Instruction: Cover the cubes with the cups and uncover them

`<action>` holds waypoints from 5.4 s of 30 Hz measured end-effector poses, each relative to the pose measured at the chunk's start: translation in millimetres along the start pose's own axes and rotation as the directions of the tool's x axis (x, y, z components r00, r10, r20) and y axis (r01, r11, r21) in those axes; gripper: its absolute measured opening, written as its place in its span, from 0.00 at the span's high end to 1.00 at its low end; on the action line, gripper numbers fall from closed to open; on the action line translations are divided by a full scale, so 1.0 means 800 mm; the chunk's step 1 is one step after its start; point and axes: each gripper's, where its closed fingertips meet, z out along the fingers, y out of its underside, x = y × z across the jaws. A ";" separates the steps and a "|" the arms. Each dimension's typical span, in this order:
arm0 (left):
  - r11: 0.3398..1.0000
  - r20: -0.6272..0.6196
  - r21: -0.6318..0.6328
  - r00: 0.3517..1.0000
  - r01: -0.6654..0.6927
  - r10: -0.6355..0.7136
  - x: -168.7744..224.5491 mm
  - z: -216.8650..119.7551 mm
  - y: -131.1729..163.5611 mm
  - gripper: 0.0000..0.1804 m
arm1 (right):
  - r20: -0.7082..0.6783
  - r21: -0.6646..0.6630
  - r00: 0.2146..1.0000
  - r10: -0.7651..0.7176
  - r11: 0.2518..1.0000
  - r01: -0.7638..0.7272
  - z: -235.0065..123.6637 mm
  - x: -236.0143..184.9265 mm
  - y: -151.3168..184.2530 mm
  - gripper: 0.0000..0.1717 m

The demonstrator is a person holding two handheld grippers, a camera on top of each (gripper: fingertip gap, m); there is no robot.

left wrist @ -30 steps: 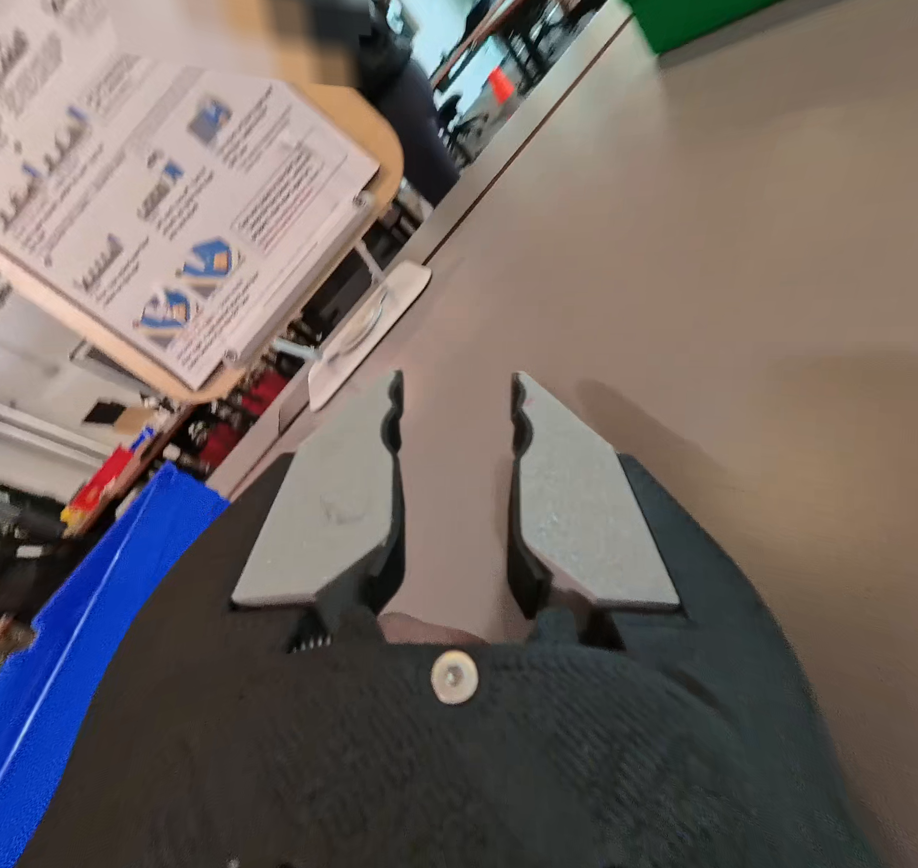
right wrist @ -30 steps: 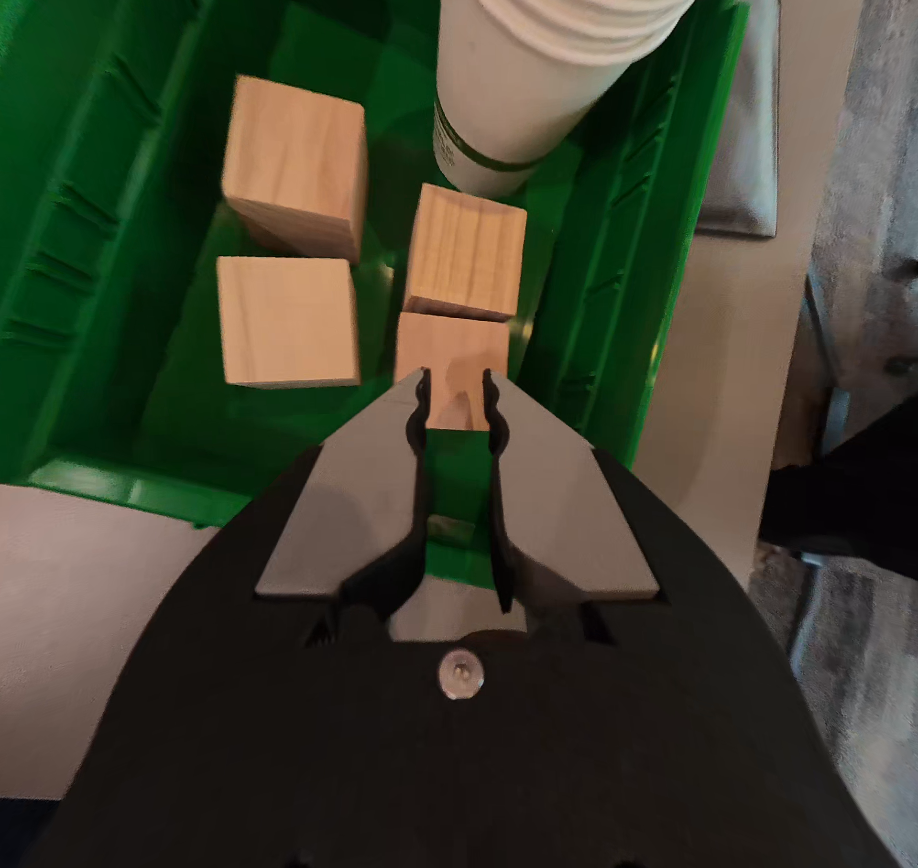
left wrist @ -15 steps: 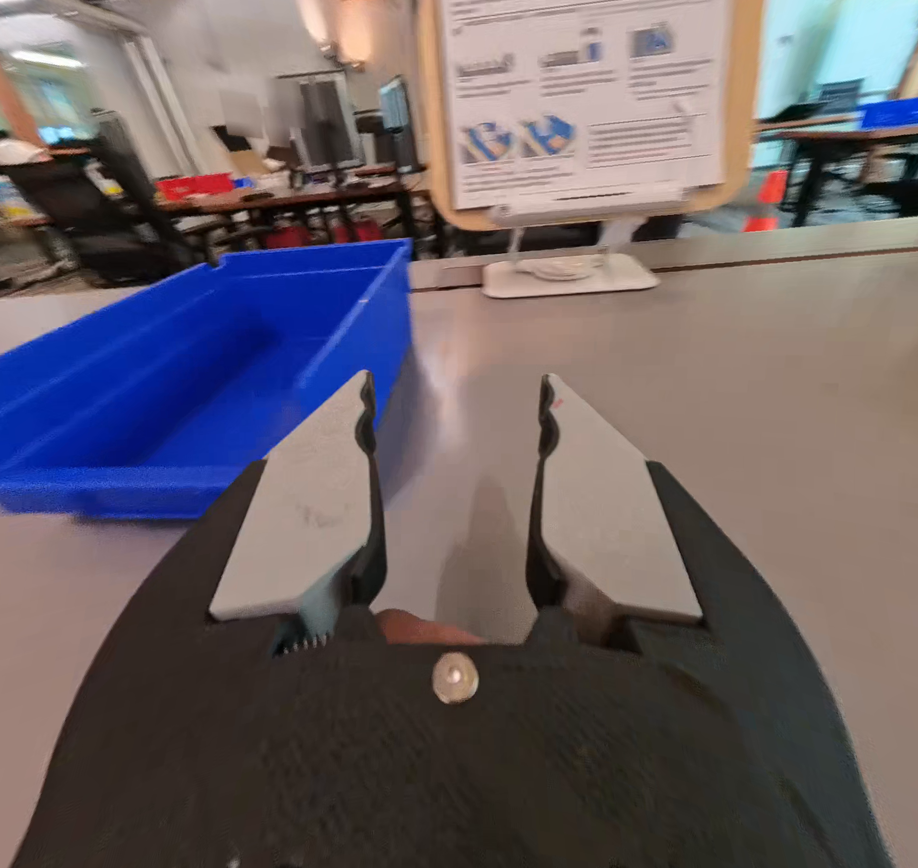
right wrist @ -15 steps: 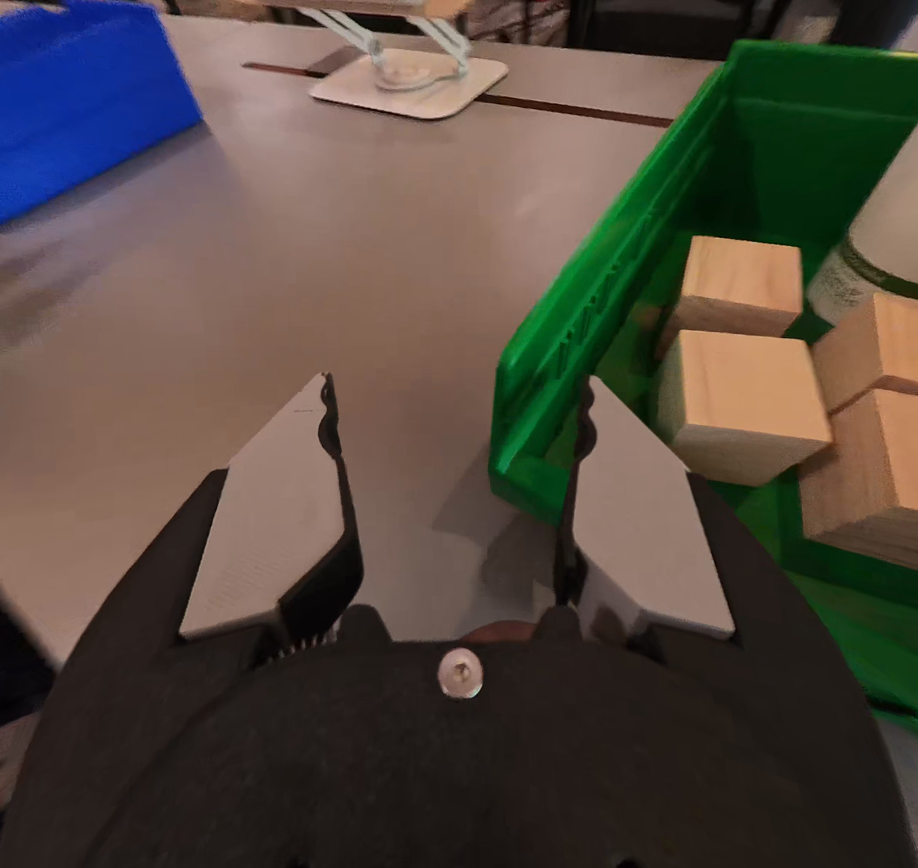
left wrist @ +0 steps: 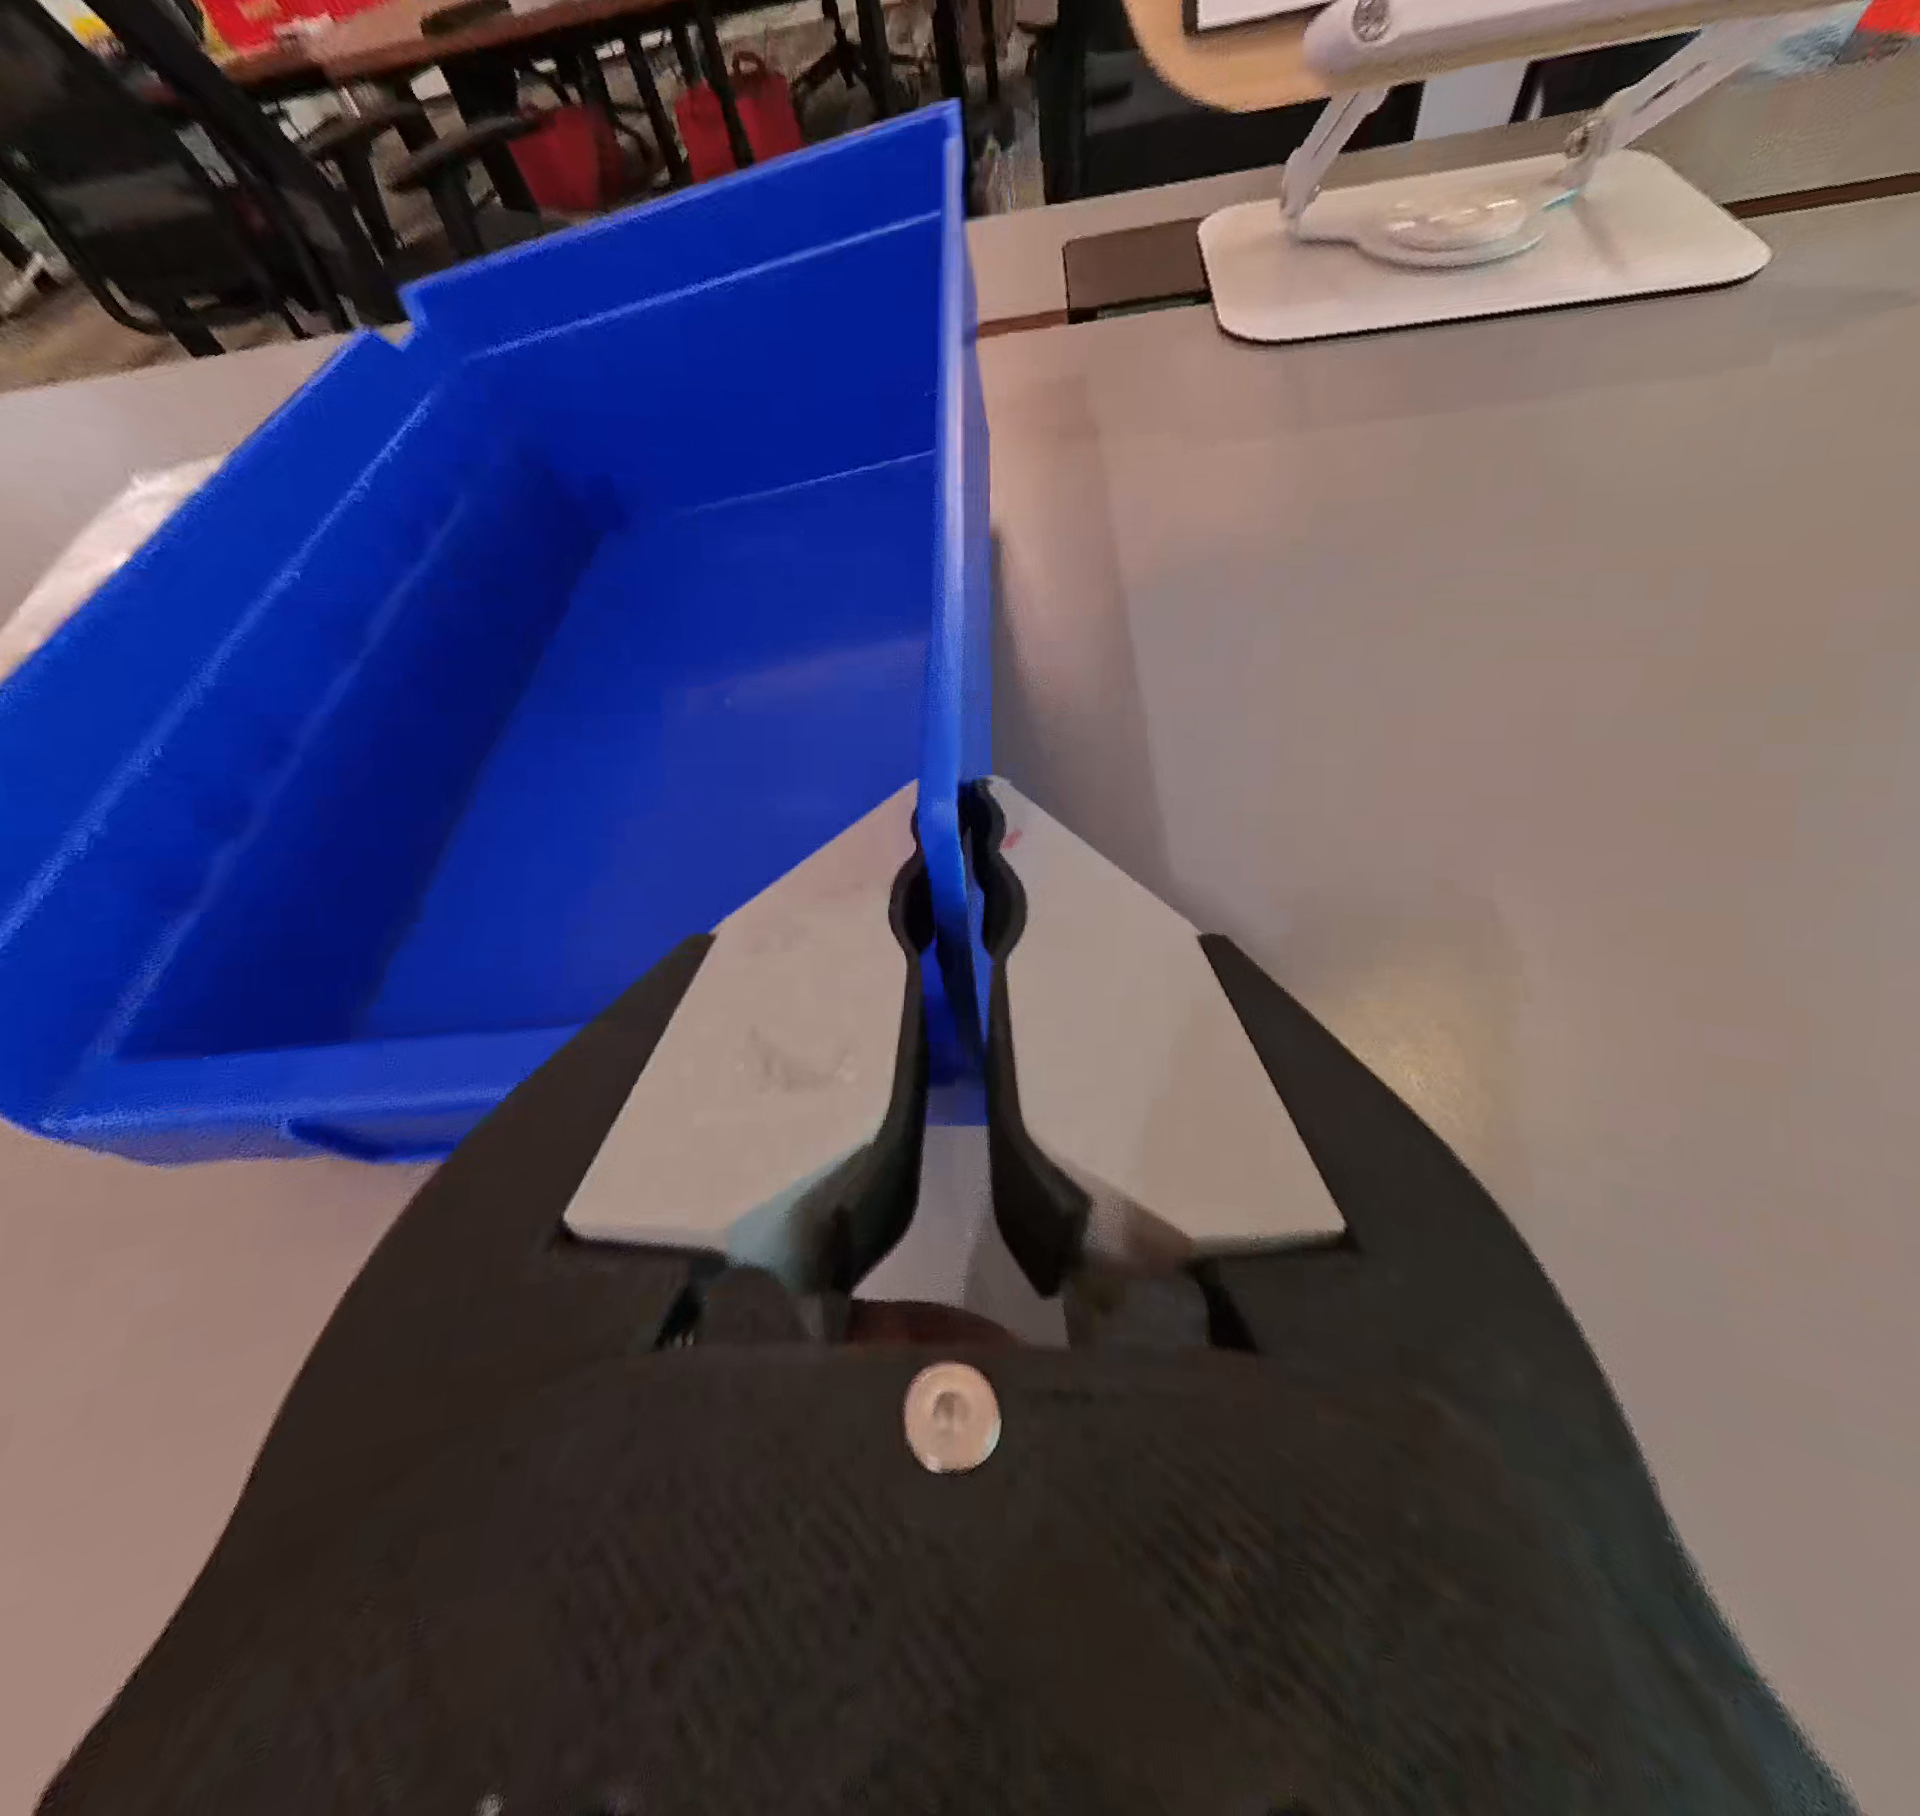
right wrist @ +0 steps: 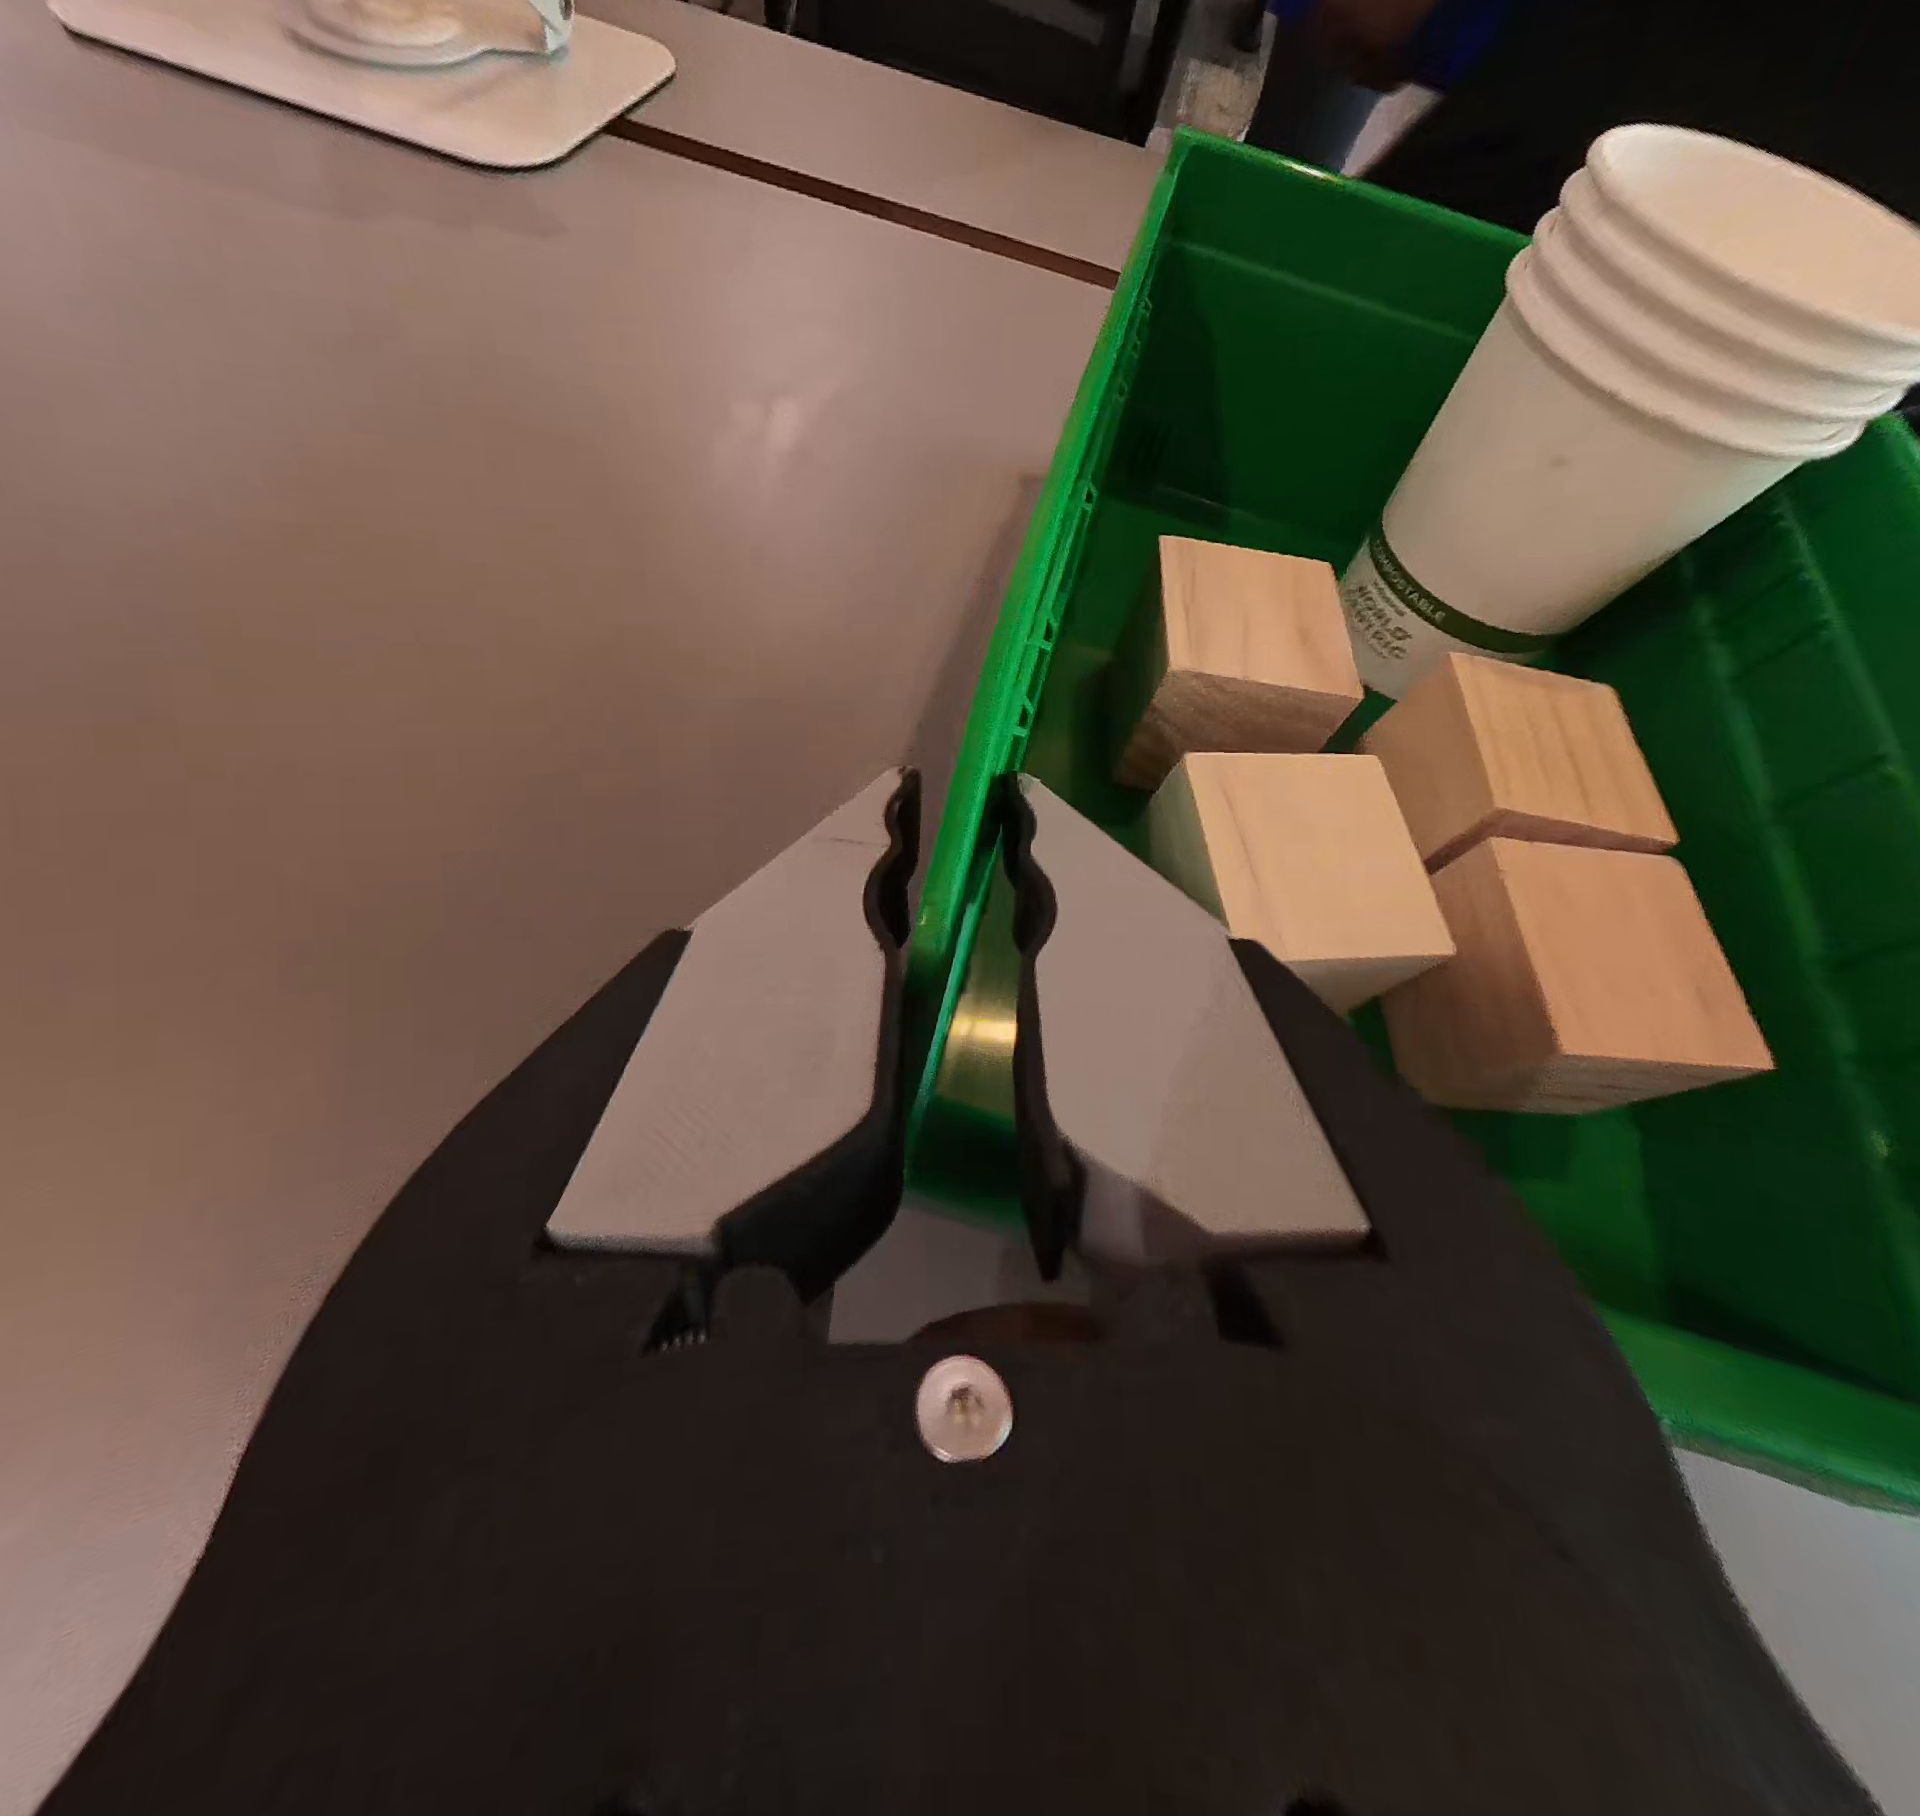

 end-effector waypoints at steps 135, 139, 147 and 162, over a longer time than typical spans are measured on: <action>0.986 -0.156 0.163 0.987 -0.023 0.049 0.134 -0.139 -0.011 0.78 | -0.432 0.144 0.896 -0.104 0.973 0.183 -0.129 0.028 0.024 0.94; 0.984 -0.299 0.142 0.942 -0.111 0.149 0.201 -0.125 -0.009 0.76 | -0.328 0.305 0.938 -0.114 0.927 0.219 -0.178 -0.015 -0.024 0.98; 0.981 -0.370 0.133 0.911 -0.139 0.179 0.291 -0.013 -0.070 0.69 | 0.227 0.272 0.950 -0.213 0.951 0.149 -0.108 -0.178 -0.088 0.85; 0.995 -0.405 0.096 0.912 -0.025 0.062 0.295 0.111 -0.093 0.61 | 0.509 0.087 0.861 -0.014 0.996 -0.035 0.144 -0.255 -0.101 0.53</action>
